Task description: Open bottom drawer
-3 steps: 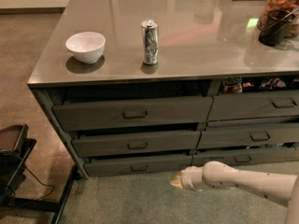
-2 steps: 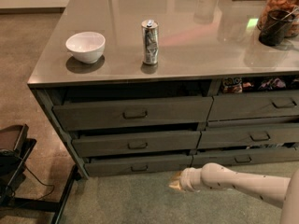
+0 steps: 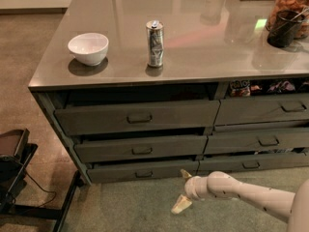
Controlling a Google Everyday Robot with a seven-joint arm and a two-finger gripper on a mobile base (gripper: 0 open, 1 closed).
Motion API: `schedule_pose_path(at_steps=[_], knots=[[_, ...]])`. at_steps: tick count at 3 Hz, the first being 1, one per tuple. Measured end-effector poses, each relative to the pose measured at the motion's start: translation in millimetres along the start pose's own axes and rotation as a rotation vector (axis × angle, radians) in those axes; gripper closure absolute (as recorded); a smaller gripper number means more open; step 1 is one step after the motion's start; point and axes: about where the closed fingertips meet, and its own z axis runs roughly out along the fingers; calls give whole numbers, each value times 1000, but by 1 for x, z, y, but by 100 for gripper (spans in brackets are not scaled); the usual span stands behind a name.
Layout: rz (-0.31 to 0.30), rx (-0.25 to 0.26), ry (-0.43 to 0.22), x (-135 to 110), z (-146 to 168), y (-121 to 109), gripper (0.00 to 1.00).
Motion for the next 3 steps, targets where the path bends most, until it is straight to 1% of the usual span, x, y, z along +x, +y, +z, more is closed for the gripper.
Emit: schedule_pose_path(at_steps=[1,2,3], knots=[[-2,-14,-17,10,19,-5,0],[-3,-38,-20,20,42,-10,0],[-31,-45,-11,31,76,-33,0]])
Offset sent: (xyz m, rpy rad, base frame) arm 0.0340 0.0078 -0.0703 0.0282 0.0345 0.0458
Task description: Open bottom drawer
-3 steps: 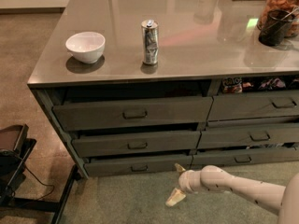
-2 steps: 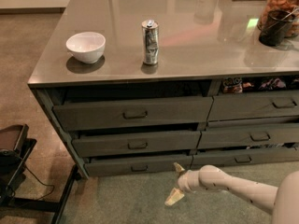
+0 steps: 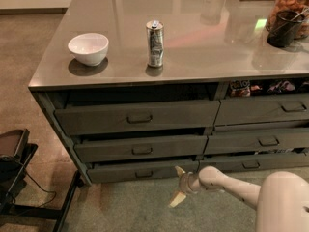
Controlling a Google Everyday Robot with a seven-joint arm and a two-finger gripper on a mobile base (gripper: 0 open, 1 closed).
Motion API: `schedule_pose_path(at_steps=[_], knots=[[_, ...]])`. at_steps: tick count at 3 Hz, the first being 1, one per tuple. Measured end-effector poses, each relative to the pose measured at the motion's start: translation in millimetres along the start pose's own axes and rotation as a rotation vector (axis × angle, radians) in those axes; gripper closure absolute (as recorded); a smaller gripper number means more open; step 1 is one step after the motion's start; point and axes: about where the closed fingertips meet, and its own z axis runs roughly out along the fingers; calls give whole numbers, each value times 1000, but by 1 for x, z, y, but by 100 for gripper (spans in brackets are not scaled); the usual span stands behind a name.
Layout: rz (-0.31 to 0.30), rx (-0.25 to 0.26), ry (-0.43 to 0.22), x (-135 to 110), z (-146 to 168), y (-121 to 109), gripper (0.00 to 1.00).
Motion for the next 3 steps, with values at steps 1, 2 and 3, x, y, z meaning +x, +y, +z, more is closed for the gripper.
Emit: schedule_pose_path(at_steps=[1,2,3], knots=[[0,5,0,0,0,-3,0],[-6,12,1,2,0,-3,0],[-51,23,9,1,6,-12,0]])
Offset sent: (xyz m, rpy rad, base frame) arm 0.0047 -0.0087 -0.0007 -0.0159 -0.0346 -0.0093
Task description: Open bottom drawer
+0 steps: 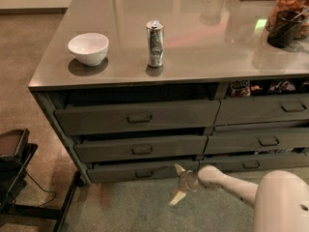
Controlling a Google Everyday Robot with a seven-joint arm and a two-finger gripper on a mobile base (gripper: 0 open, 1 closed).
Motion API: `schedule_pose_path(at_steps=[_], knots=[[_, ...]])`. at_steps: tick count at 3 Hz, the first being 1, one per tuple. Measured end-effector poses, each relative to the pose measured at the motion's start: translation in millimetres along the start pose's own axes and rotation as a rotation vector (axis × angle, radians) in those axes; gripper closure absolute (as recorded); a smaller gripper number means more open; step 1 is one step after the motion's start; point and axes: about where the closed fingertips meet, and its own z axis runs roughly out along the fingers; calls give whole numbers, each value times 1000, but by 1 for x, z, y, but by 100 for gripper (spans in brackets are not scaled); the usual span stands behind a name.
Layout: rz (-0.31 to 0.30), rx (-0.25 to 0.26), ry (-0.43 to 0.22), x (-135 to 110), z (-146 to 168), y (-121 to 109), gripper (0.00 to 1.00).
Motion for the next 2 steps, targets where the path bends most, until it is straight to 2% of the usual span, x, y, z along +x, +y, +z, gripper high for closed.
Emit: schedule_pose_path(at_steps=[2], knots=[[-104,8,24,-2,18,-29,0]])
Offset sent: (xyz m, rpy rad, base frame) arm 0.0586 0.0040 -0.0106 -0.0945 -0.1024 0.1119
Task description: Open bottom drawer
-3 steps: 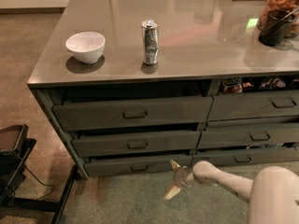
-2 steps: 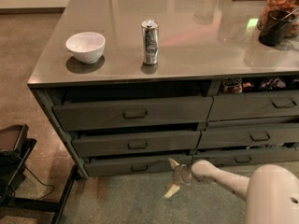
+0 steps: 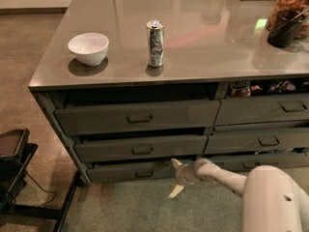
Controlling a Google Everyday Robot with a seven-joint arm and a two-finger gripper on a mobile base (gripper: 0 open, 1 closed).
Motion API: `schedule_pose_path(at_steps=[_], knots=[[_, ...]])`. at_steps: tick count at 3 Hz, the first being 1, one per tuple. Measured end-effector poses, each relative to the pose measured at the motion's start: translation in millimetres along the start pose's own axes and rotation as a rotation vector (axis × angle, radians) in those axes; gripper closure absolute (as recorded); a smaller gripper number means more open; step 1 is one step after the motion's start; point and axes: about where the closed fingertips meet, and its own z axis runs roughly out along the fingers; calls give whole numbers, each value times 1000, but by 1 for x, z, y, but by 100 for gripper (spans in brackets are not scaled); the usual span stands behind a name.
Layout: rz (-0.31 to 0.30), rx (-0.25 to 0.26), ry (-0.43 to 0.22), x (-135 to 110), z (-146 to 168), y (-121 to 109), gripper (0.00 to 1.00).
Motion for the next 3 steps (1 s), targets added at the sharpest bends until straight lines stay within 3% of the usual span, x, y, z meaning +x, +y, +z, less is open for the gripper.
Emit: schedule_pose_path(at_steps=[3], knots=[[-84,-28,73,15,37,-35,0]])
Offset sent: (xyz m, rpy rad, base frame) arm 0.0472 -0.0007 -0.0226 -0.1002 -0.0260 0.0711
